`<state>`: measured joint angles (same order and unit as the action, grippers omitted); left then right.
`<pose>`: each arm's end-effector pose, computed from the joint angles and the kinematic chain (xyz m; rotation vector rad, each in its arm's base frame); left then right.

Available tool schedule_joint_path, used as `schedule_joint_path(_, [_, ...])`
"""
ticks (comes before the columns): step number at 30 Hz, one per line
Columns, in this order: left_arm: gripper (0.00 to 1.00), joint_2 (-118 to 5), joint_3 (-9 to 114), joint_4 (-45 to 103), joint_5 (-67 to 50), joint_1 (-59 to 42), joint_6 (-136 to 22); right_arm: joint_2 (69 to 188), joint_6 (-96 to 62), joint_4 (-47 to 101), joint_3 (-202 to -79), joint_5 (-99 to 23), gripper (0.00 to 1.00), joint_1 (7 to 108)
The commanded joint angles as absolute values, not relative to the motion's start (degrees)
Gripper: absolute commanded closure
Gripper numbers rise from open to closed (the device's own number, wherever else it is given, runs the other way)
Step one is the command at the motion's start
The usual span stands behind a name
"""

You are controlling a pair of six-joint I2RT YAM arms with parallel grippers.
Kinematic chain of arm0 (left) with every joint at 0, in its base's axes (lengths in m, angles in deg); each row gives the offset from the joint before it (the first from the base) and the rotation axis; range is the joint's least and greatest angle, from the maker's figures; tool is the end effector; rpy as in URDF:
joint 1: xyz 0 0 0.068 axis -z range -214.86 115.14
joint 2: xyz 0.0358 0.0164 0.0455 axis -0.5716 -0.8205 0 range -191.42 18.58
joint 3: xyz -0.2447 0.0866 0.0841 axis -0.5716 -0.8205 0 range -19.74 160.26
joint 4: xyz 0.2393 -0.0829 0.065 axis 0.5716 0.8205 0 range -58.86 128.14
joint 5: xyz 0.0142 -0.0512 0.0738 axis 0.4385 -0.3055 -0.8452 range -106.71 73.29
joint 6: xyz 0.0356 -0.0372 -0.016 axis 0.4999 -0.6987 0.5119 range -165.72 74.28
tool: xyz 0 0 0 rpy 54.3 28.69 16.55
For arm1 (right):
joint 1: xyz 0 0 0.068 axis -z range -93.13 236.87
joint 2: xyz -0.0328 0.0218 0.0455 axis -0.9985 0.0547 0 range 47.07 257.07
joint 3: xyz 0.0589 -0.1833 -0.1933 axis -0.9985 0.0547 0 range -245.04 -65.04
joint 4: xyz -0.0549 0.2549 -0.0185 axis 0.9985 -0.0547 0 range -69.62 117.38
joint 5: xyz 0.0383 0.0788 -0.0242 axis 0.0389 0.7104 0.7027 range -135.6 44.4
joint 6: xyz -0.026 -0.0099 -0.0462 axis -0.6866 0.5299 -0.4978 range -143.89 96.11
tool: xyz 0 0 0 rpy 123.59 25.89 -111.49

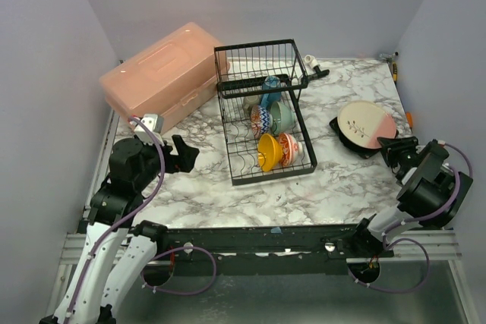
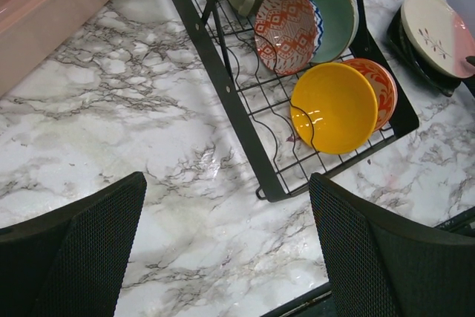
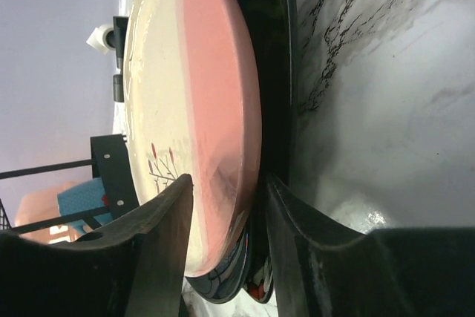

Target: Load the mixed dishes into the dish rack

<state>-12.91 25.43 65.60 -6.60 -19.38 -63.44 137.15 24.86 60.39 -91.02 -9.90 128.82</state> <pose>0.1146 -0.0382 0.3290 0.0815 1.9662 -0.5538 0.2142 -0.1647 0.1302 1.1953 1.7043 0.7270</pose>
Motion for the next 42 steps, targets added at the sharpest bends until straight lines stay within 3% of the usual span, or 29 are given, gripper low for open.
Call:
schedule_joint_path(1, [0.1, -10.93, 24.48, 64.02, -4.93, -17.64, -63.04, 136.69, 23.04, 60.0, -91.35, -8.8, 0.51, 128.61])
schedule_joint_path(13, [0.1, -11.13, 24.99, 65.06, -8.02, -9.72, -62.25, 140.79, 27.72, 69.83, -90.98, -13.42, 0.54, 128.61])
schedule_joint_path(26, [0.1, -11.23, 25.3, 65.68, -9.66, -7.71, -62.07, 153.46, 36.68, 86.61, -93.84, -8.11, 0.52, 128.53])
schedule_joint_path(29, [0.1, -11.71, 25.35, 65.7, -9.92, -7.73, -62.07, 154.34, 37.91, 88.13, -94.0, -7.89, 0.6, 128.53])
schedule_joint_path(35, [0.1, -12.36, 25.35, 65.71, -9.85, -8.44, -62.07, 153.0, 40.07, 88.64, -92.83, -7.81, 0.97, 128.53])
schedule_joint_path(42, [0.1, -12.44, 25.4, 65.77, -10.07, -9.54, -62.16, 145.4, 42.54, 84.78, -91.4, -8.51, 1.0, 128.62])
